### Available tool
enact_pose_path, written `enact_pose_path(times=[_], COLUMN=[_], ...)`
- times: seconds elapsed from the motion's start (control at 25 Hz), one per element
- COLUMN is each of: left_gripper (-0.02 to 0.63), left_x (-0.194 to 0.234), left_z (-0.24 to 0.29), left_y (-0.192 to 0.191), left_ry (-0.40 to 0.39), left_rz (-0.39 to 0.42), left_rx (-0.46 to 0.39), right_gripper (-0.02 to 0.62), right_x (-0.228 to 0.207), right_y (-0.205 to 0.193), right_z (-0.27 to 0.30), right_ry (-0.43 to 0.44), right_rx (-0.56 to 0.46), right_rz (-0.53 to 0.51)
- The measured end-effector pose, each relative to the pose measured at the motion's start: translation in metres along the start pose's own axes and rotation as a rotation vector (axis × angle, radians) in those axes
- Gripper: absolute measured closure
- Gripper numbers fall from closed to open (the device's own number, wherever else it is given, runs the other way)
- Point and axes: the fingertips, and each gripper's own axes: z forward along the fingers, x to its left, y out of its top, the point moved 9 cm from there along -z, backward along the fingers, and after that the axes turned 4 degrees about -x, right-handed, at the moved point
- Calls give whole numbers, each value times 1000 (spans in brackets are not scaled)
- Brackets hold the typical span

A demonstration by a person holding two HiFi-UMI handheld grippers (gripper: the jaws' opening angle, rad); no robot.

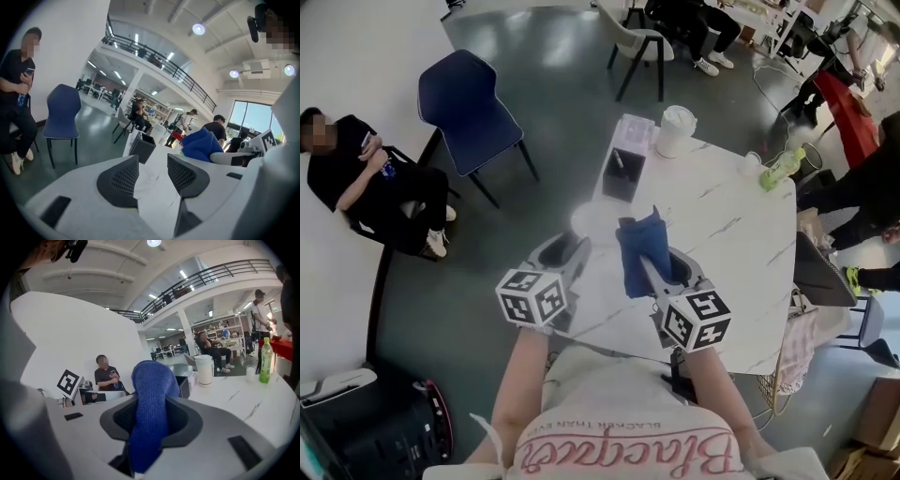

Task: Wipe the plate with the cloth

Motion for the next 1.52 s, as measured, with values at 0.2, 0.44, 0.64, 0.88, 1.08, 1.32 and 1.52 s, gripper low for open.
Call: enact_pose_path(times=[0.2,0.44,0.64,0.88,1.08,1.32,1.52], left_gripper=[445,445,445,445,446,515,568], left_x=[21,63,100,132,146,147,146], left_z=[16,43,67,96,110,111,109], left_y=[-11,-33,-55,-70,-81,-82,-78], left_ry=[14,59,66,39,17,-16,2], left_rz=[-20,-68,-168,-322,-412,-480,-523], left_rx=[50,134,213,233,255,207,191], right_gripper=[480,480,480,480,480,480,480], right_x=[-10,-18,-19,-23,-31,-37,-40], right_y=[-1,-14,-24,-34,-42,-46,-41], right_z=[14,38,58,72,73,68,63], right_ry=[2,2,7,15,-11,-37,-54], right_rx=[31,84,127,154,166,173,158], right_rz=[-7,-8,-7,7,29,37,34])
